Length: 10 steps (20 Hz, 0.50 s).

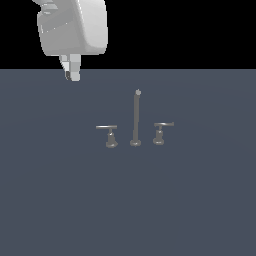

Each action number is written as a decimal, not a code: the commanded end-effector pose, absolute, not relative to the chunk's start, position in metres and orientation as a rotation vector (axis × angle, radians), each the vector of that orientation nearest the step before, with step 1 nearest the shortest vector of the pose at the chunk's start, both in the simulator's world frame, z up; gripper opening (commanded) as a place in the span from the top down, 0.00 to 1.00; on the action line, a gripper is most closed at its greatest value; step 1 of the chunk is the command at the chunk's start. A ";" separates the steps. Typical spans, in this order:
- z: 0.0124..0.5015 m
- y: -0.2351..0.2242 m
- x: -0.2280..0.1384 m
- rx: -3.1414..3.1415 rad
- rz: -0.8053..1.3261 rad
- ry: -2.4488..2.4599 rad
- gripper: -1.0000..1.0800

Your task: Turn on the faucet by rotating a designated handle.

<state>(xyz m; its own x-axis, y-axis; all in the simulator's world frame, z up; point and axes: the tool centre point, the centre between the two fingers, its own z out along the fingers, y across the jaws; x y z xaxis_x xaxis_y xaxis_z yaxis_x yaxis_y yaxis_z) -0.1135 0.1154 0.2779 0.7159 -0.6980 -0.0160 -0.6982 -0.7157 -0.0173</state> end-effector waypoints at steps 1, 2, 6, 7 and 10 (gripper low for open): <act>0.265 0.119 -0.102 -2.860 0.012 1.244 1.00; 0.260 0.121 -0.097 -2.849 0.012 1.270 1.00; 0.240 0.125 -0.079 -2.803 0.011 1.370 1.00; 0.236 0.125 -0.074 -2.791 0.011 1.394 1.00; 0.221 0.127 -0.061 -2.755 0.010 1.467 1.00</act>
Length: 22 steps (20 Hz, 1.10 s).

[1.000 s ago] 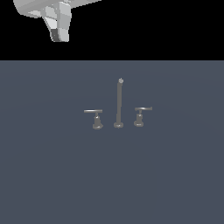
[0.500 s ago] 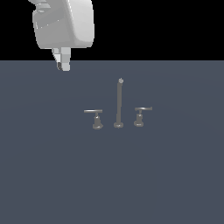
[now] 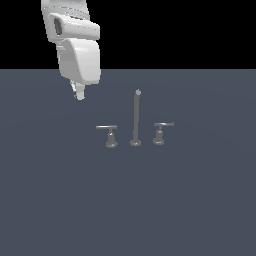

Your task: Turn on the faucet by rotating a designated handle.

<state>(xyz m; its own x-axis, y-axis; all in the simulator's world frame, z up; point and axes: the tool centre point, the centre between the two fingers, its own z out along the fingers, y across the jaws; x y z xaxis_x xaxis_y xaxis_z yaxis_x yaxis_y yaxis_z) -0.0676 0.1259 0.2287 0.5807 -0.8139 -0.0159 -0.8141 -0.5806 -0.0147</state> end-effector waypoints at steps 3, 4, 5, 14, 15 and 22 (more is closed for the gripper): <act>0.207 0.128 -0.047 -2.717 0.009 1.540 1.00; 0.202 0.128 -0.042 -2.704 0.009 1.565 1.00; 0.196 0.127 -0.037 -2.690 0.008 1.590 1.00; 0.146 0.121 0.011 -2.544 0.002 1.832 1.00; 0.141 0.120 0.016 -2.526 0.001 1.858 1.00; 0.109 0.110 0.046 -2.415 -0.002 2.008 1.00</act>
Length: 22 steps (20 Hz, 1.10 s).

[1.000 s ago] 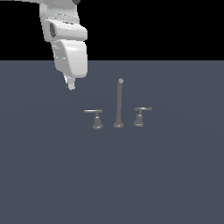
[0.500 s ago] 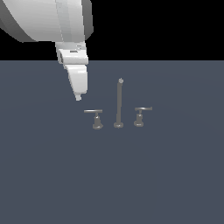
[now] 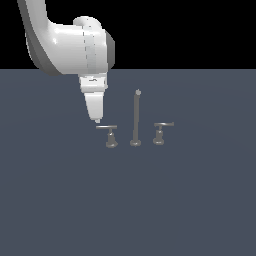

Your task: Turn on the faucet by rotating a designated handle.

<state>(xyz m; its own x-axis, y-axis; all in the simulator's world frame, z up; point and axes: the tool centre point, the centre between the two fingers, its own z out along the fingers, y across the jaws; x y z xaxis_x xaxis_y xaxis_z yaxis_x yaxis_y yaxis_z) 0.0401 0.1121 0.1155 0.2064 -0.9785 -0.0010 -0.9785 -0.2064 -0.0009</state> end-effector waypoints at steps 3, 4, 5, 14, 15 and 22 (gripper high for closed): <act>0.100 0.106 0.056 -2.379 -0.002 2.053 1.00; 0.097 0.105 0.058 -2.369 -0.002 2.064 1.00; 0.095 0.104 0.060 -2.360 -0.002 2.075 1.00; 0.089 0.101 0.067 -2.332 -0.001 2.106 1.00; 0.089 0.101 0.067 -2.332 -0.001 2.106 1.00; 0.089 0.109 0.049 -2.332 0.000 2.106 1.00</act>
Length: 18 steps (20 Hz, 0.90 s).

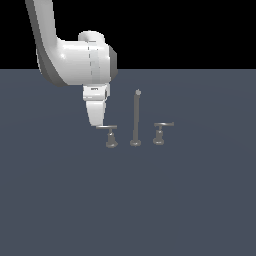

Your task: Turn on the faucet by rotating a designated handle.

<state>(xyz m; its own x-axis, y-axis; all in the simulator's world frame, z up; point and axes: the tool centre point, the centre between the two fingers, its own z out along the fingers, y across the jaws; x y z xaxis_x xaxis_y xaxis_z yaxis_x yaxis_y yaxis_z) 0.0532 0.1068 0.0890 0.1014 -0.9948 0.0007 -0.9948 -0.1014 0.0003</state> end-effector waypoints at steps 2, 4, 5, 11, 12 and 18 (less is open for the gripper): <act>0.089 0.112 0.042 2.331 0.000 -2.105 1.00; 0.089 0.115 0.036 2.331 0.000 -2.106 1.00; 0.089 0.117 0.033 2.331 0.000 -2.106 1.00; 0.089 0.109 0.028 2.329 0.008 -2.116 1.00; 0.089 0.108 0.025 2.329 0.007 -2.115 1.00; 0.089 0.105 0.006 2.330 0.003 -2.110 1.00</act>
